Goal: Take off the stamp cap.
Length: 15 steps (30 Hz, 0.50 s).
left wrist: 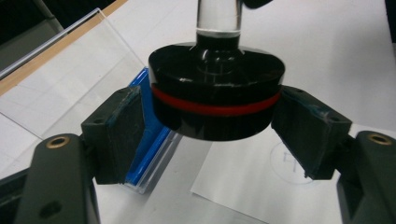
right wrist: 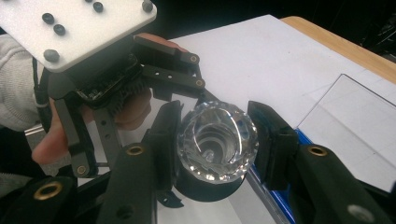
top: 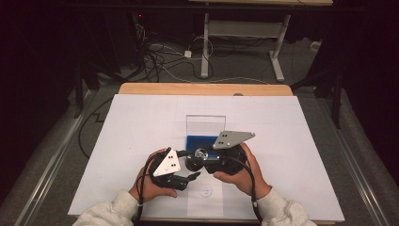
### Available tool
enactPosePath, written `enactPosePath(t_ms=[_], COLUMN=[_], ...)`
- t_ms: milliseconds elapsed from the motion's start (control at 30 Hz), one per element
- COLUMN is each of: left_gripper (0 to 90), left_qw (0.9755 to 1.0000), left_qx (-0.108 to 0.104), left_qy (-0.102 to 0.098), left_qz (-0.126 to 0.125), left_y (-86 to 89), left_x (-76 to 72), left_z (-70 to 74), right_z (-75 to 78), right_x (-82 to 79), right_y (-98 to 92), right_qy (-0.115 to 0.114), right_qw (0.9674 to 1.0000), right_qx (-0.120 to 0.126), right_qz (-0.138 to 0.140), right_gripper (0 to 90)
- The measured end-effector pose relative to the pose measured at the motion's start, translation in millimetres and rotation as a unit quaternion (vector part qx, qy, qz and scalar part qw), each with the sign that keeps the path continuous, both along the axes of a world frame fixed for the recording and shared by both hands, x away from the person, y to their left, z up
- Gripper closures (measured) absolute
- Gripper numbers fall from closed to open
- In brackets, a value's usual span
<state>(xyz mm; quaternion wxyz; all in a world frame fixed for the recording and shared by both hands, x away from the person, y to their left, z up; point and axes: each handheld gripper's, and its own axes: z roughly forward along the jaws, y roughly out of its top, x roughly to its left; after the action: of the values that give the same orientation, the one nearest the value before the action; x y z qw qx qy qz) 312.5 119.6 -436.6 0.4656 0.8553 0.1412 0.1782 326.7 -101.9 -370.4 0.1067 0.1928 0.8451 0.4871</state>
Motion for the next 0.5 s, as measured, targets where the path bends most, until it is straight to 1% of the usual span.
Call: enactPosePath(t_ms=[67, 100, 200, 233, 400, 467, 500], left_gripper=[24.9, 25.9, 29.8, 30.4, 35.4, 35.9, 36.0], left_qw=[1.0, 1.0, 1.0, 0.9999, 0.9998, 0.9994, 0.9993], left_qx=[0.0, -0.001, 0.004, 0.008, 0.021, 0.033, 0.036], left_qy=[0.001, 0.004, 0.004, 0.005, 0.002, -0.006, -0.005], left_qz=[0.003, 0.002, 0.007, 0.005, 0.002, 0.004, 0.004], left_y=[-0.3, -0.3, -1.4, -1.5, -2.6, -3.2, -3.6], left_x=[0.1, 0.3, 0.1, 0.3, 0.0, -0.8, -0.7], left_z=[-0.3, -0.5, -1.4, -1.7, -2.4, -1.4, -1.3], right_z=[-0.6, -2.0, -3.0, -3.3, -4.5, -5.1, -5.5], right_x=[-0.1, -0.2, -1.1, -1.2, -1.8, -1.5, -1.2], right_y=[0.5, 1.2, 3.2, 3.3, 4.5, 4.4, 4.3], right_qy=[0.002, 0.004, 0.003, 0.001, 0.004, 0.004, 0.001], right_qw=[1.0, 1.0, 1.0, 1.0, 1.0, 1.0, 0.9999], right_qx=[0.001, 0.002, -0.001, -0.005, -0.006, -0.006, -0.008], right_qz=[-0.001, 0.004, 0.005, 0.006, 0.003, 0.004, 0.007], right_gripper=[56.7, 56.8, 56.8, 56.8, 56.7, 56.7, 56.7])
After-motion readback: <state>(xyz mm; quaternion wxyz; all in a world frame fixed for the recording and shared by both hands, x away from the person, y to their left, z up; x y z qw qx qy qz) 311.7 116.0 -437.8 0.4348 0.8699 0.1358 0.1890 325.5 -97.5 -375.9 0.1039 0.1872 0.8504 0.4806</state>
